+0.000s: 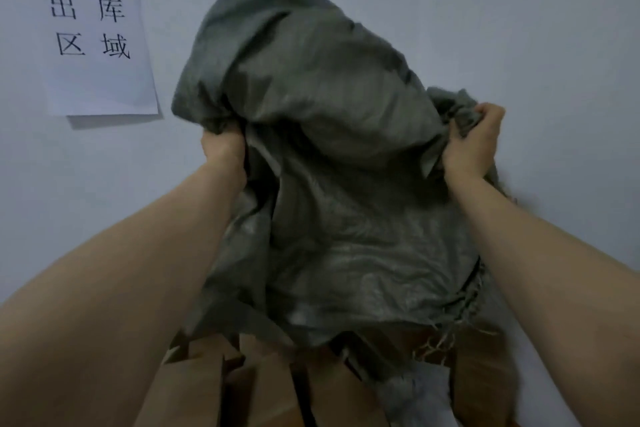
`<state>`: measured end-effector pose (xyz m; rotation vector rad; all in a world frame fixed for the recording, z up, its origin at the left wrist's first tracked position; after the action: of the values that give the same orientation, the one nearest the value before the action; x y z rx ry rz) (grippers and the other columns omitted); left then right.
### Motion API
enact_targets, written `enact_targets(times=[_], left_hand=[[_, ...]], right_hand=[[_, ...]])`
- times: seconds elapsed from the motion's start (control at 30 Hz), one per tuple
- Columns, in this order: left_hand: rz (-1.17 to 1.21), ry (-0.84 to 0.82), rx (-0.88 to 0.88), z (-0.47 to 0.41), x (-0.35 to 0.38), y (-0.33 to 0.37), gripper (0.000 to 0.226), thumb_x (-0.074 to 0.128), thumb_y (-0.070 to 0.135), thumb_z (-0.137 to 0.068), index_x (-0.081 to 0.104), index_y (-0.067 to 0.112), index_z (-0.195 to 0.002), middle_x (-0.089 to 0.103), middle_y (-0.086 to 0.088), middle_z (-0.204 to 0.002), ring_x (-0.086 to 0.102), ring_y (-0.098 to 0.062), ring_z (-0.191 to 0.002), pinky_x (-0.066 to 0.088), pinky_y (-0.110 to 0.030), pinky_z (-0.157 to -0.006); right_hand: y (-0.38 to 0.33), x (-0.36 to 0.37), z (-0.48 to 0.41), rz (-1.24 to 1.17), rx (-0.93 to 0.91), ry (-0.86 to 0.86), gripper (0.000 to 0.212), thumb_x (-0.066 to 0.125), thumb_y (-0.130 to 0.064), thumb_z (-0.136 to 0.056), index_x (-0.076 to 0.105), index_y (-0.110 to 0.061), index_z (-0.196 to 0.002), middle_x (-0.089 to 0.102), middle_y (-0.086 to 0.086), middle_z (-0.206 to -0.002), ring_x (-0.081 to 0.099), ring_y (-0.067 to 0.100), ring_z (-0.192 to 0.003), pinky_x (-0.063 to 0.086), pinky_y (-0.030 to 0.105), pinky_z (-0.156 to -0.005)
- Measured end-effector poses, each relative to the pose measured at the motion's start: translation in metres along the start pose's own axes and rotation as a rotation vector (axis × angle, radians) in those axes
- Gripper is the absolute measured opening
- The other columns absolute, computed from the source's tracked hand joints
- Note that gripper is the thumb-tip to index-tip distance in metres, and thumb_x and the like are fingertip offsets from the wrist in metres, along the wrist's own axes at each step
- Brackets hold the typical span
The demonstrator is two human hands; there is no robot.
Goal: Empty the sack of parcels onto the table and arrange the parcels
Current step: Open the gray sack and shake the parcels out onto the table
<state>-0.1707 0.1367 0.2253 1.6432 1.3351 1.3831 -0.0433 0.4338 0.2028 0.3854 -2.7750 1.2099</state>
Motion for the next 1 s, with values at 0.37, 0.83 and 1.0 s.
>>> enact_targets(times=[0.37,0.83,1.0], left_hand=[[0.188,-0.146,-0.289,-0.003,-0.007,-0.025,0.038,0.039,0.038,-0.098,0.049,0.014,-0.071,0.049,-0.004,-0.055,0.043,-0.014,-0.035,0.039,-0.015,-0.037],[0.235,-0.039,-0.497,0.002,-0.017,-0.064,0.032,0.032,0.026,-0.102,0.059,0.010,-0.109,0.062,-0.009,-0.095,0.056,-0.022,-0.071,0.045,-0.031,-0.054],[0.192,-0.021,-0.245,0.001,-0.020,-0.025,0.026,0.033,0.012,-0.100,0.058,0.008,-0.104,0.056,-0.011,-0.078,0.052,-0.020,-0.064,0.048,-0.032,-0.061]], right_hand=[[-0.010,0.012,0.025,-0.264,0.225,-0.434,0.029,0.062,-0.031,-0.089,0.054,-0.015,-0.112,0.062,0.007,-0.108,0.058,0.020,-0.098,0.048,0.024,-0.079],[0.006,0.057,0.117,0.162,0.114,-1.036,0.076,0.085,-0.016,-0.064,0.050,-0.013,-0.132,0.060,0.008,-0.128,0.055,0.026,-0.119,0.044,0.036,-0.101],[-0.028,0.050,0.052,0.144,-0.039,-0.466,0.043,0.062,-0.011,-0.079,0.052,-0.010,-0.121,0.062,0.019,-0.119,0.058,0.035,-0.110,0.046,0.037,-0.088]])
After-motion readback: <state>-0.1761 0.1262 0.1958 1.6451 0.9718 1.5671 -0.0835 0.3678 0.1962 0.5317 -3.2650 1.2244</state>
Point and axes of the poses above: each hand's wrist, its own z-axis away from the middle knuckle, its own x-axis out of the palm, y = z × x, the point moved 2 cm from there along -z, towards the middle knuckle
